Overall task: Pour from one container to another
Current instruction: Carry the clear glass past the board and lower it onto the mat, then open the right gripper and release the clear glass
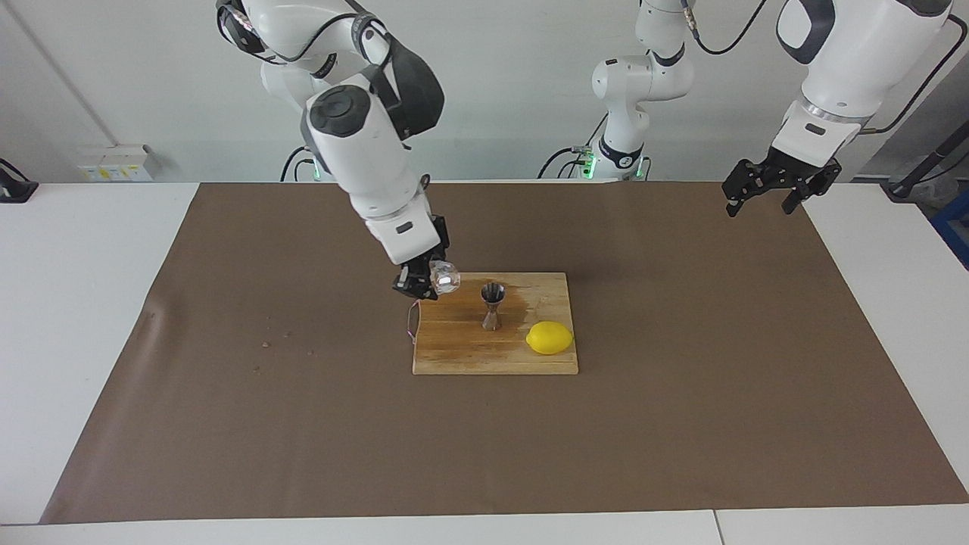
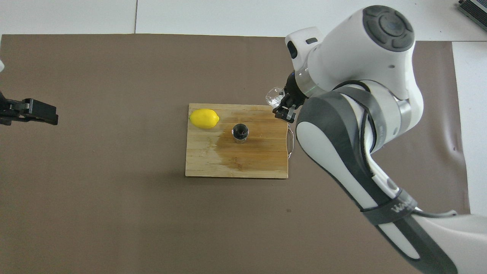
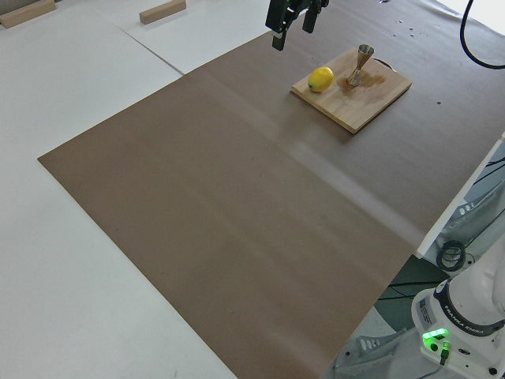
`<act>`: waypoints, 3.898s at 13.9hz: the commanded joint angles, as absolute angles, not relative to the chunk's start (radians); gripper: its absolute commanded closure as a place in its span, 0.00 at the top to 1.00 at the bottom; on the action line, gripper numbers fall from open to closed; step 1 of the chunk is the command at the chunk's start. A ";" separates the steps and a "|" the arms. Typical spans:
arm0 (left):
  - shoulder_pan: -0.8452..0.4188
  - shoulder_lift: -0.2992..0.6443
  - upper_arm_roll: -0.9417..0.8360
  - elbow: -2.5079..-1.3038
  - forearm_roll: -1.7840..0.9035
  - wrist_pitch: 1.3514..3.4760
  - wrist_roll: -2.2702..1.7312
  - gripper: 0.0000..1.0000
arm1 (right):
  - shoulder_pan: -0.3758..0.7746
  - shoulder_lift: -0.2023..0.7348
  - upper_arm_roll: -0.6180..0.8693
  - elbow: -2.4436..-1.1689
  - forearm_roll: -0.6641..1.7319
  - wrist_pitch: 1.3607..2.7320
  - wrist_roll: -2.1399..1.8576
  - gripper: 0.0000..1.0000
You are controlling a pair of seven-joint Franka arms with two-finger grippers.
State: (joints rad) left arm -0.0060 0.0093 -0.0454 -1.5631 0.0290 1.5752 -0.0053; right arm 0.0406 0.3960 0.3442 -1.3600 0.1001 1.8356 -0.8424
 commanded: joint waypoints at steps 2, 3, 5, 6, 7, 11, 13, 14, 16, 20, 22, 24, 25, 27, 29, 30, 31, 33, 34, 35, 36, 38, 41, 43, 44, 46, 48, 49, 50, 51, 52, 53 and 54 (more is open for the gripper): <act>0.000 -0.014 -0.048 -1.582 0.026 1.568 -0.014 1.00 | 0.034 0.348 0.182 -1.439 0.231 1.871 -0.988 0.00; 0.000 -0.014 -0.048 -1.582 0.026 1.568 -0.014 1.00 | 0.034 0.332 0.126 -1.474 0.282 1.903 -1.040 0.00; 0.000 -0.014 -0.048 -1.582 0.026 1.568 -0.014 1.00 | 0.034 0.289 0.017 -1.598 0.441 2.010 -1.197 0.00; 0.000 -0.014 -0.048 -1.582 0.026 1.568 -0.014 1.00 | 0.034 0.279 -0.020 -1.641 0.503 2.040 -1.275 0.00; 0.000 -0.014 -0.048 -1.582 0.026 1.568 -0.014 1.00 | 0.034 0.278 -0.055 -1.667 0.549 2.043 -1.342 0.00; 0.000 -0.014 -0.048 -1.582 0.026 1.568 -0.014 1.00 | 0.021 0.279 -0.191 -1.784 0.736 2.026 -1.711 0.00; 0.000 -0.014 -0.048 -1.582 0.026 1.568 -0.014 1.00 | 0.018 0.285 -0.227 -1.821 0.742 2.005 -1.862 0.00; 0.000 -0.014 -0.048 -1.582 0.026 1.568 -0.014 1.00 | 0.009 0.294 -0.229 -1.836 0.749 2.005 -1.938 0.00; 0.000 -0.014 -0.048 -1.582 0.026 1.568 -0.014 1.00 | -0.008 0.336 -0.256 -1.867 0.840 1.994 -2.099 0.00; 0.000 -0.014 -0.048 -1.582 0.026 1.568 -0.014 1.00 | -0.020 0.402 -0.321 -1.874 0.959 1.895 -2.292 0.01; 0.000 -0.014 -0.048 -1.582 0.026 1.568 -0.014 1.00 | -0.031 0.420 -0.330 -1.876 0.963 1.865 -2.354 0.03; 0.000 -0.014 -0.048 -1.582 0.026 1.568 -0.014 1.00 | -0.031 0.420 -0.354 -1.887 0.963 1.804 -2.365 0.06; 0.000 -0.014 -0.048 -1.582 0.026 1.568 -0.014 1.00 | -0.031 0.419 -0.363 -1.894 0.963 1.799 -2.384 0.06; 0.000 -0.014 -0.048 -1.582 0.026 1.568 -0.014 1.00 | -0.031 0.425 -0.367 -1.914 0.963 1.796 -2.454 0.11; 0.000 -0.014 -0.048 -1.582 0.026 1.568 -0.014 1.00 | -0.032 0.425 -0.382 -1.919 0.963 1.793 -2.473 0.11; 0.000 -0.014 -0.048 -1.582 0.026 1.568 -0.014 1.00 | -0.032 0.425 -0.387 -1.919 0.963 1.790 -2.473 0.12; 0.000 -0.014 -0.048 -1.582 0.026 1.568 -0.014 1.00 | -0.035 0.434 -0.387 -1.916 0.963 1.787 -2.474 0.12; 0.000 -0.014 -0.048 -1.582 0.026 1.568 -0.014 1.00 | -0.041 0.445 -0.393 -1.907 0.980 1.787 -2.484 0.12; 0.000 -0.014 -0.048 -1.582 0.026 1.568 -0.014 1.00 | -0.041 0.445 -0.393 -1.907 0.982 1.789 -2.484 0.12; 0.000 -0.014 -0.048 -1.582 0.026 1.568 -0.014 1.00 | -0.041 0.445 -0.393 -1.905 0.979 1.789 -2.490 0.12; 0.000 -0.014 -0.048 -1.582 0.026 1.568 -0.014 1.00 | -0.041 0.445 -0.393 -1.902 0.976 1.789 -2.506 0.12; 0.000 -0.014 -0.048 -1.582 0.026 1.568 -0.014 1.00 | -0.040 0.446 -0.393 -1.896 0.962 1.789 -2.529 0.15; 0.000 -0.014 -0.048 -1.582 0.026 1.568 -0.014 1.00 | -0.038 0.451 -0.394 -1.901 0.962 1.789 -2.556 0.23; 0.000 -0.014 -0.048 -1.582 0.026 1.568 -0.014 1.00 | -0.037 0.453 -0.394 -1.902 0.963 1.796 -2.557 0.37; 0.000 -0.014 -0.048 -1.582 0.026 1.568 -0.014 1.00 | -0.035 0.453 -0.394 -1.902 0.963 1.798 -2.560 0.49; 0.000 -0.014 -0.048 -1.582 0.026 1.568 -0.014 1.00 | -0.031 0.451 -0.393 -1.901 0.968 1.793 -2.563 1.00; 0.000 -0.014 -0.048 -1.582 0.026 1.568 -0.014 1.00 | -0.025 0.442 -0.387 -1.898 0.983 1.786 -2.539 1.00; 0.000 -0.014 -0.048 -1.582 0.026 1.568 -0.014 1.00 | -0.022 0.428 -0.382 -1.893 0.986 1.786 -2.498 1.00; 0.000 -0.014 -0.048 -1.582 0.026 1.568 -0.014 1.00 | -0.020 0.404 -0.376 -1.888 0.986 1.784 -2.438 1.00; 0.000 -0.014 -0.048 -1.582 0.026 1.568 -0.014 1.00 | -0.014 0.378 -0.370 -1.885 0.985 1.778 -2.374 1.00; 0.000 -0.014 -0.048 -1.582 0.026 1.568 -0.014 1.00 | 0.003 0.335 -0.370 -1.885 0.979 1.784 -2.299 1.00; 0.000 -0.014 -0.048 -1.582 0.026 1.568 -0.014 1.00 | 0.011 0.298 -0.368 -1.882 0.970 1.784 -2.199 1.00; 0.000 -0.014 -0.048 -1.582 0.026 1.568 -0.014 1.00 | 0.017 0.272 -0.364 -1.878 0.968 1.783 -2.084 1.00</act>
